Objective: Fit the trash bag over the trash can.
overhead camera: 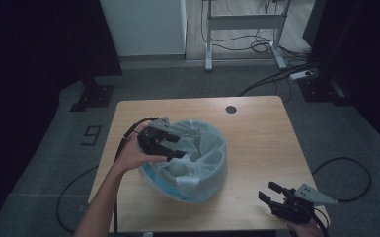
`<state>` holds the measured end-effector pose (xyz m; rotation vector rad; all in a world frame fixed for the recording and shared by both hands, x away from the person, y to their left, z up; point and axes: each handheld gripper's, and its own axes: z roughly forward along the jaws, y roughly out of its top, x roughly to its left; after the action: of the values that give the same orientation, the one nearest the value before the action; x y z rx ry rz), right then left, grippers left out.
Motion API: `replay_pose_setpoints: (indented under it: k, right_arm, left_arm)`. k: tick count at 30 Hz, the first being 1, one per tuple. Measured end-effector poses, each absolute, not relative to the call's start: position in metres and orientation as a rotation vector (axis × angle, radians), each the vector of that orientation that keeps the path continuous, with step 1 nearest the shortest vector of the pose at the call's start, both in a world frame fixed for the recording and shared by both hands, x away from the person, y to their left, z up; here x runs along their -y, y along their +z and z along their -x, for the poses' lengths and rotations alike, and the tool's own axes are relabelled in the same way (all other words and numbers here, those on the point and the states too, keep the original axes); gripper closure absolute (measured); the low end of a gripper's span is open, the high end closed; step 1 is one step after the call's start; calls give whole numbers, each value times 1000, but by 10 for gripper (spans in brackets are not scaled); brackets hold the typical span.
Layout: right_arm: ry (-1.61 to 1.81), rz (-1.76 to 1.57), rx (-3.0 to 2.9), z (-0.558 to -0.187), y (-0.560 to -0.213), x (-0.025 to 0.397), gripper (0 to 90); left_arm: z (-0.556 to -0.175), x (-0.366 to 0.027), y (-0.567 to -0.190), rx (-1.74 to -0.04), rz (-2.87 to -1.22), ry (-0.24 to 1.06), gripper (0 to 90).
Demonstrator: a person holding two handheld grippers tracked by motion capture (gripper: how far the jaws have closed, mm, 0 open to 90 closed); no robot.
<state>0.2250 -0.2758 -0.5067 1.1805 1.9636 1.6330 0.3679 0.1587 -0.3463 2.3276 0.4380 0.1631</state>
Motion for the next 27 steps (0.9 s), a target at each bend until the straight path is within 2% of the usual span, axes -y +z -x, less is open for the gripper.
replay_pose_setpoints:
  k: [12, 27]
  right_arm:
    - [1579, -1168, -1983, -231, -509, 270, 353]
    - [1554, -1180, -1979, -237, -511, 268, 349]
  left_arm:
    - [-337, -200, -352, -539, -2100, 286, 303]
    - [-292, -244, -374, -612, -2010, 362, 302]
